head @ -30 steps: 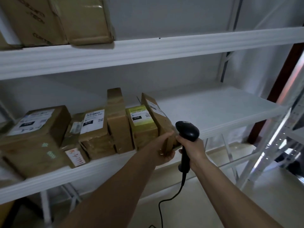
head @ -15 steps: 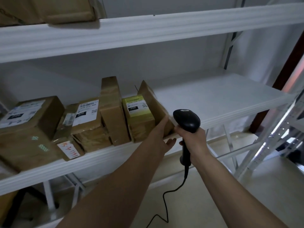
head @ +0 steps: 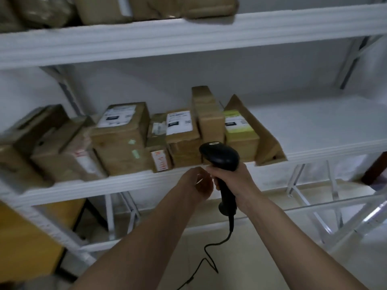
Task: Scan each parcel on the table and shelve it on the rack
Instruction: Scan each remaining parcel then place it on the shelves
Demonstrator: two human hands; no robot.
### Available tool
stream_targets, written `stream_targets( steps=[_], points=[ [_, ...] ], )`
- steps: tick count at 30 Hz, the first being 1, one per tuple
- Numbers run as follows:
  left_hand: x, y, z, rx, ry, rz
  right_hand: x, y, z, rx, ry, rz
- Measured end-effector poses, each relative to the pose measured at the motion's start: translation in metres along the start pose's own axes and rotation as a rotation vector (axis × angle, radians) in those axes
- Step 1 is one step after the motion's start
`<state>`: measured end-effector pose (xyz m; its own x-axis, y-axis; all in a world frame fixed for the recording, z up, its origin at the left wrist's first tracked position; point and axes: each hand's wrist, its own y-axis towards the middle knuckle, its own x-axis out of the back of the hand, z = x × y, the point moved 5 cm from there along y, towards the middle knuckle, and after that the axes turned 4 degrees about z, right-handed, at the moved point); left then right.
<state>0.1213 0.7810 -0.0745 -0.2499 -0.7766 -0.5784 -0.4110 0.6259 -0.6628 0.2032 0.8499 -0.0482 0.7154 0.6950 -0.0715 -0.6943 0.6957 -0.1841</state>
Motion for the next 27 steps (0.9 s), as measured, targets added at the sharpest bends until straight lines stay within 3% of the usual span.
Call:
stream_targets(
  steps=[6, 12, 18, 27],
  points=[
    [0.131, -0.048, -0.084, -0.082, 0.011, -0.042, -0.141, -0.019, -0.019, -0.015, -0.03, 0.225],
    [0.28, -0.105, -0.155, -0.271, -0.013, -0.14, -0.283, -0.048, -0.051, -0.046, -0.085, 0.369],
    [0.423, -0.169, -0.203, -0.381, 0.053, -0.399, -0.4, -0.081, -0.089, -0.076, -0.103, 0.444],
    [0.544, -0.236, -0.246, -0.449, 0.236, -0.57, -0.526, -0.107, -0.119, -0.142, -0.109, 0.542]
  ],
)
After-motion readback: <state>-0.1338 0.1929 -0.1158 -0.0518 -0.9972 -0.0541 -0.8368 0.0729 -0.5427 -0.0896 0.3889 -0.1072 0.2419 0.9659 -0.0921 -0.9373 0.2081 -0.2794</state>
